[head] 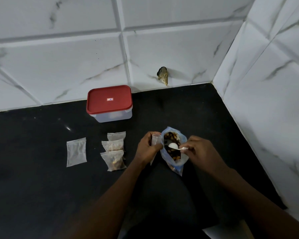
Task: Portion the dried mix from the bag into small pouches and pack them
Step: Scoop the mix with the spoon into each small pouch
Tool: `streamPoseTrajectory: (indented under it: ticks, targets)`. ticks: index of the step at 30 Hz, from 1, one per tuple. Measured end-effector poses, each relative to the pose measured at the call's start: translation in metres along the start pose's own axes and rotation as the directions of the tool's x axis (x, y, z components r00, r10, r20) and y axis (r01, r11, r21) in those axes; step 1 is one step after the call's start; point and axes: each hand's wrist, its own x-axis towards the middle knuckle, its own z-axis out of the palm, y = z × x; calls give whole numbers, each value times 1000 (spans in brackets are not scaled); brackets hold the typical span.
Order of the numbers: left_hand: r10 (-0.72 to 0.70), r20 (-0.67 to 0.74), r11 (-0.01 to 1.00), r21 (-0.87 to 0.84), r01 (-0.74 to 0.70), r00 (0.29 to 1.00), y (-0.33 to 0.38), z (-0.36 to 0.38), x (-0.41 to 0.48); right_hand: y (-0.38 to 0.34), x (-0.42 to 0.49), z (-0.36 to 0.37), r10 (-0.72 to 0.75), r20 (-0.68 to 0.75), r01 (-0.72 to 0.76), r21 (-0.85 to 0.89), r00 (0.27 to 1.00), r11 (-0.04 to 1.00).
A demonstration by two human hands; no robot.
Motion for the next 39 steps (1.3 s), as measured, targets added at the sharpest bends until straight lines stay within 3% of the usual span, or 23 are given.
streamPoseTrajectory:
  ticks: [4,11,17,22,27,31,35,37,39]
  targets:
    - [-12,-25,1000,-20,11,1000,-3,-2,-10,0,7,-13,3,-106,2,44,994,999]
    - [-73,-73,995,-75,68,995,-14,1,-35,-8,10,13,42,11,-42,-5,999,999]
    - [-77,-36,997,-24,76,996,-20,-1,-45,2,5,0,54,-103,-50,38,993,998]
    - [-83,2,997,8,83,997,-18,1,-48,1,-1,9,71,-67,-72,-25,995,997]
    - [-95,42,994,-48,97,995,-15,4,-48,-13,-14,25,106,-93,-103,36,990,994]
    - [-84,43,994,-66,87,996,-16,8,-49,-20,-19,31,318,-115,-295,182,941,938]
    - [-67,57,997,-31,69,996,-19,8,-50,-26,-18,36,578,-10,-520,424,816,741]
    - [-50,68,999,-2,51,996,-21,8,-50,-29,-18,37,613,2,-540,475,790,694]
    - [-37,70,999,16,36,997,-21,8,-51,-31,-18,35,595,29,-543,447,803,711]
